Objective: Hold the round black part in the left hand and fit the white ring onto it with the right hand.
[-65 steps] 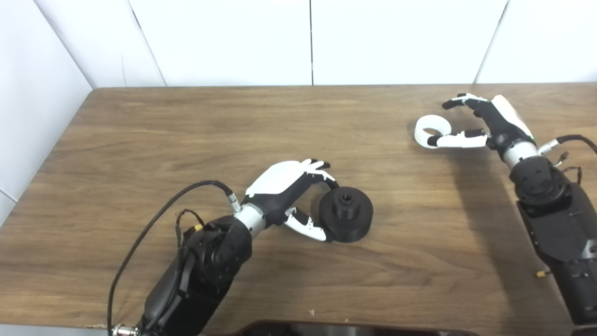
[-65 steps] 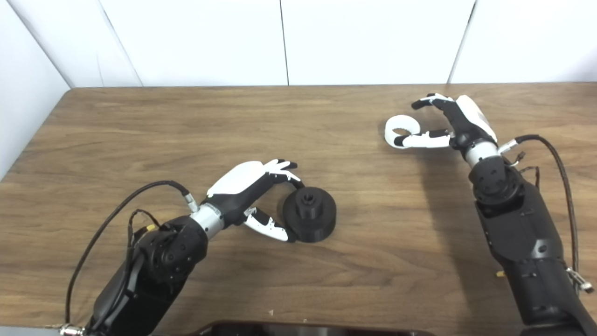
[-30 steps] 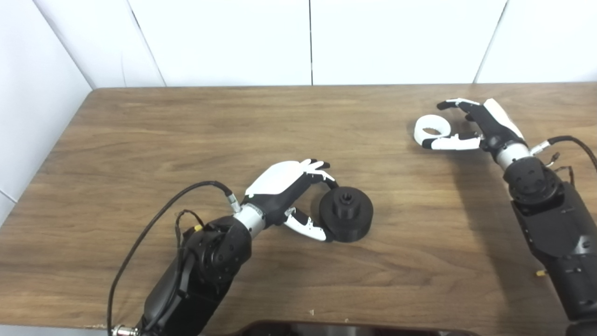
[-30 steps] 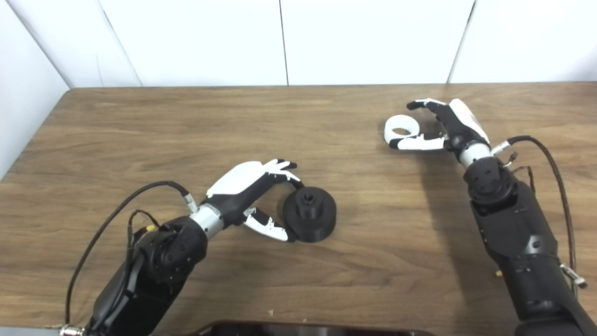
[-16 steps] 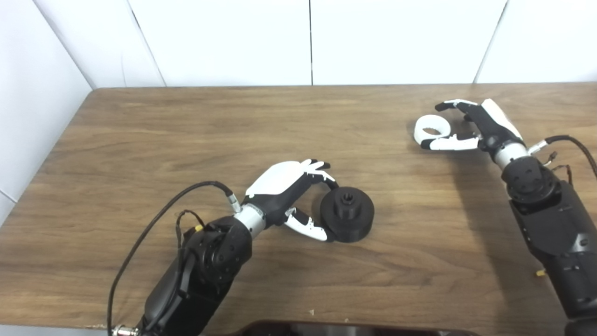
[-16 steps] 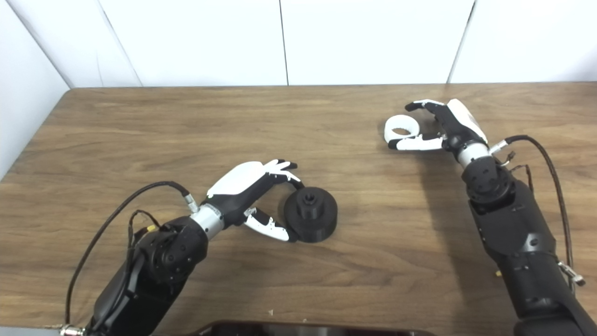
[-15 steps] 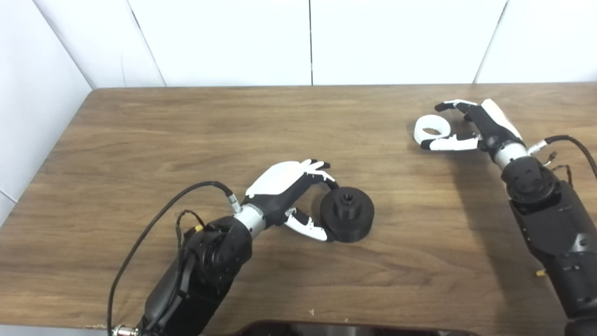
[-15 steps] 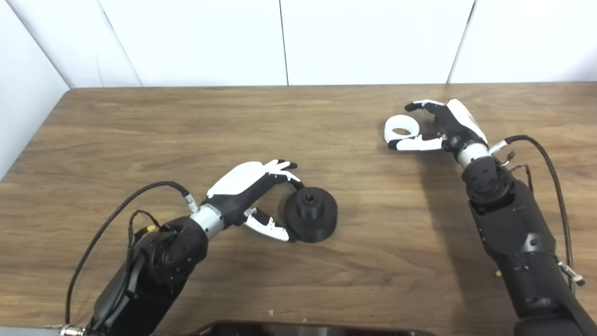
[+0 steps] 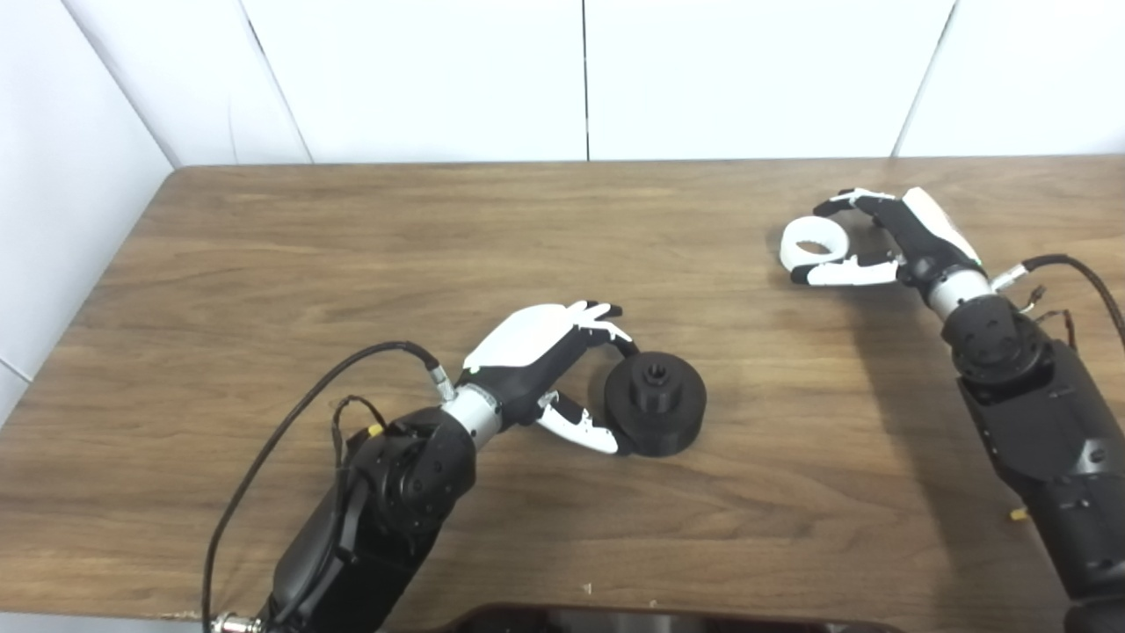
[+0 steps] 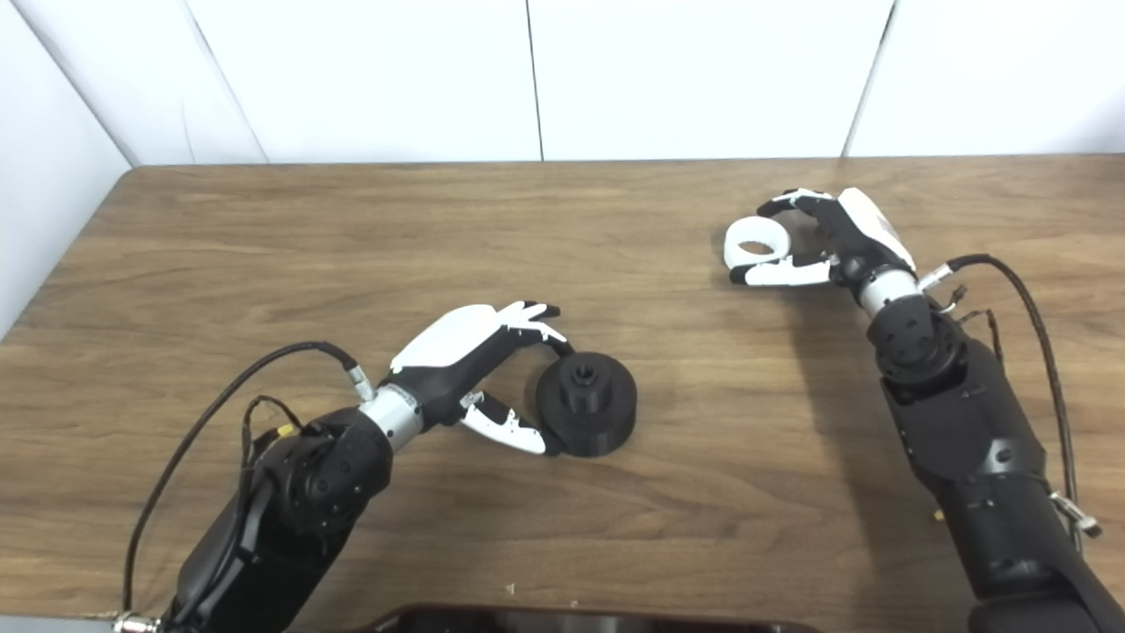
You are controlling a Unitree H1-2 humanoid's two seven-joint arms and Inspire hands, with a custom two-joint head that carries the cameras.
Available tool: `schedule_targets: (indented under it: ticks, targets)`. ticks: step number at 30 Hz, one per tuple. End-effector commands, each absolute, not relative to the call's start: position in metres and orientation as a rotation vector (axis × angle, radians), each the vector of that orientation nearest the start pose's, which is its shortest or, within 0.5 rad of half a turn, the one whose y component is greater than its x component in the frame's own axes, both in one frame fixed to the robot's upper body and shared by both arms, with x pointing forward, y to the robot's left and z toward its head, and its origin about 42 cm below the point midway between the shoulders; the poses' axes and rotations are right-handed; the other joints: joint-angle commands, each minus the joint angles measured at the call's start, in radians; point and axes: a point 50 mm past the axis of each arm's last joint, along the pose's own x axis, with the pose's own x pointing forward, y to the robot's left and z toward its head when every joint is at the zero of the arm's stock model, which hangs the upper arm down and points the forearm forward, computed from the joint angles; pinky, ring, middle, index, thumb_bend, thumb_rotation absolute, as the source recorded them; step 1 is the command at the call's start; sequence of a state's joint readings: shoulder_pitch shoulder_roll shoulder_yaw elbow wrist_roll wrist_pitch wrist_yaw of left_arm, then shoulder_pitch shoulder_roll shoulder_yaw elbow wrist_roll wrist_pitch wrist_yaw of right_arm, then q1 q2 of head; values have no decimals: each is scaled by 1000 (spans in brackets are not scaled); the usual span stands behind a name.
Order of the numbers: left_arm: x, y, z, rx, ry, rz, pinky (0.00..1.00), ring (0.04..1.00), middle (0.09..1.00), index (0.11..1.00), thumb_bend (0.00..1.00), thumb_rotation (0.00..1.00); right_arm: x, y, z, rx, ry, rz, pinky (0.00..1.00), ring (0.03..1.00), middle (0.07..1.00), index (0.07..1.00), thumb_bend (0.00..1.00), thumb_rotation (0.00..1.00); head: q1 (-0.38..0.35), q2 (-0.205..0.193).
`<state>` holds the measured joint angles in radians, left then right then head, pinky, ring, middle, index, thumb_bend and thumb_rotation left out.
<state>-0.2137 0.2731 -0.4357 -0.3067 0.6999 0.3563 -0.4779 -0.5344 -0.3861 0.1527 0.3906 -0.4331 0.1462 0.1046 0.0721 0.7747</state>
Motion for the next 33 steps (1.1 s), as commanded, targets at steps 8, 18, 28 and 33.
schedule_targets:
  ticks: [8, 18, 28, 33]
  targets:
    - [302, 151, 180, 988, -48, -653, 832, 1000, 975, 733, 849, 256, 461, -293, 214, -923, -56, 81, 918, 999, 924, 720, 867, 334, 0, 3]
    - [302, 150, 179, 983, -49, -655, 829, 1000, 976, 728, 842, 253, 463, -294, 217, -923, -74, 67, 916, 999, 922, 703, 855, 307, -1, 1]
    - [301, 150, 180, 977, -40, -655, 838, 1000, 979, 732, 843, 259, 461, -293, 216, -911, -111, 30, 905, 982, 903, 662, 842, 268, 1, 1]
    - [301, 149, 179, 977, -41, -654, 838, 1000, 978, 728, 847, 256, 461, -293, 216, -913, -127, 16, 920, 973, 895, 648, 828, 241, 0, 0]
